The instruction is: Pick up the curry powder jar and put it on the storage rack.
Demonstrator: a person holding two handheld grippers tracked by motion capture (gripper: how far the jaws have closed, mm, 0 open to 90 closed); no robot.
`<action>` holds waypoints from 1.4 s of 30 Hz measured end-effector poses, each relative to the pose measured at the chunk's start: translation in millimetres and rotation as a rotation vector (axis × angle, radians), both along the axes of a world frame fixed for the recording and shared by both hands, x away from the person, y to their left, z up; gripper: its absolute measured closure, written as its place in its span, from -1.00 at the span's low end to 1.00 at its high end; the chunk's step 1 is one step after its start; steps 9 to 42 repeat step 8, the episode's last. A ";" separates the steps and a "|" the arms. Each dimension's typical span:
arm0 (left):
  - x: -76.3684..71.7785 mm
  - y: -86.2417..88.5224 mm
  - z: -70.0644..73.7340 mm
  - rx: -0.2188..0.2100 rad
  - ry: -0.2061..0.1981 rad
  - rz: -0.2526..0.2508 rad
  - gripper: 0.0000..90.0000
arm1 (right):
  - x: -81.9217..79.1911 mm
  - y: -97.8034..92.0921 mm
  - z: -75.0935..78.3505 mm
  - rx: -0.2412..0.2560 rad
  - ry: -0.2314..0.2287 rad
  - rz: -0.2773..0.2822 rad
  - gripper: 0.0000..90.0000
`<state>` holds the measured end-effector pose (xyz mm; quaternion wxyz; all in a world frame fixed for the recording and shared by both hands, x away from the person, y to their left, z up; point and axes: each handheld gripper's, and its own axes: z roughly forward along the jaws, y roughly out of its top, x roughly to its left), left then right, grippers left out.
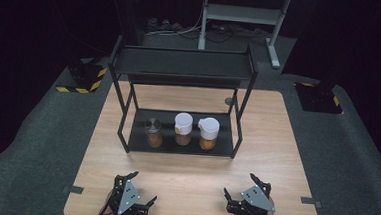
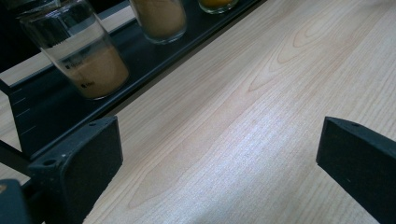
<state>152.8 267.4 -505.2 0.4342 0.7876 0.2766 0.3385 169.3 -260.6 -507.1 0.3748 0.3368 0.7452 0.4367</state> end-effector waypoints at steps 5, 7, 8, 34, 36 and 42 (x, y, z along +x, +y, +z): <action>-0.1 0.0 0.0 0.000 0.000 0.000 -0.98 | -0.3 -1.8 -0.7 -0.024 0.006 -0.004 -1.00; 0.0 -0.4 0.1 0.003 0.000 -0.001 -0.98 | 0.0 -3.2 -0.2 -0.019 0.012 -0.006 -1.00; 0.0 -0.4 0.1 0.003 0.000 -0.001 -0.98 | 0.0 -3.2 -0.2 -0.019 0.012 -0.006 -1.00; 0.0 -0.4 0.1 0.003 0.000 -0.001 -0.98 | 0.0 -3.2 -0.2 -0.019 0.012 -0.006 -1.00; 0.0 -0.4 0.1 0.003 0.000 -0.001 -0.98 | 0.0 -3.2 -0.2 -0.019 0.012 -0.006 -1.00; 0.0 -0.4 0.1 0.003 0.000 -0.001 -0.98 | 0.0 -3.2 -0.2 -0.019 0.012 -0.006 -1.00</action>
